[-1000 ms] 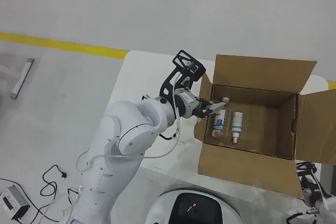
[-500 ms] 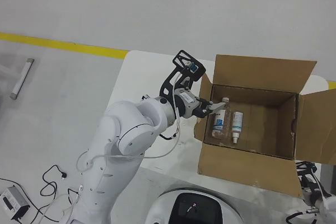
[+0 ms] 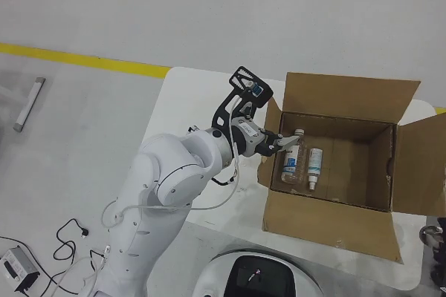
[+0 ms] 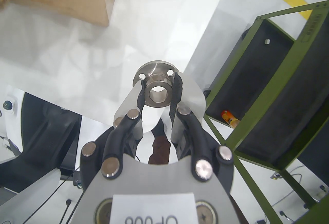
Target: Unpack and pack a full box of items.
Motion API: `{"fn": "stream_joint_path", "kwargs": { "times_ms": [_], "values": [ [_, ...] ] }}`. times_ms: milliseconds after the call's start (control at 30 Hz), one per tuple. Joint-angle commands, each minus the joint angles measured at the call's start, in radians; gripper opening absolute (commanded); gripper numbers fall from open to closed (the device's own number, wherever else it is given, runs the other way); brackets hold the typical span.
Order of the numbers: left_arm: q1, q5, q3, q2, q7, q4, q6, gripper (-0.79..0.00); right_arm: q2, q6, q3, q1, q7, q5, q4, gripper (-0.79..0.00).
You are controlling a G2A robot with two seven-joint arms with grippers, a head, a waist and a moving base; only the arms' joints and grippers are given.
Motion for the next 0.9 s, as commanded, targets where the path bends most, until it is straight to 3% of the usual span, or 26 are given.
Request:
{"fn": "stream_joint_path", "kwargs": {
  "times_ms": [0,200,433,867],
  "values": [
    [0.0,0.0,0.0,0.0,0.0,0.0,0.0,0.0,-0.004,-0.004,0.061,-0.013,-0.004,0.065,-0.016,-0.785],
    [0.0,0.0,0.0,0.0,0.0,0.0,0.0,0.0,-0.01,-0.052,0.208,-0.024,-0.053,0.214,-0.044,-0.785],
    [0.0,0.0,0.0,0.0,0.0,0.0,0.0,0.0,0.009,-0.144,0.327,0.038,-0.13,0.296,-0.044,-0.785],
    [0.0,0.0,0.0,0.0,0.0,0.0,0.0,0.0,0.075,-0.272,0.386,0.116,-0.141,0.464,-0.044,-0.785]
  ]
}}
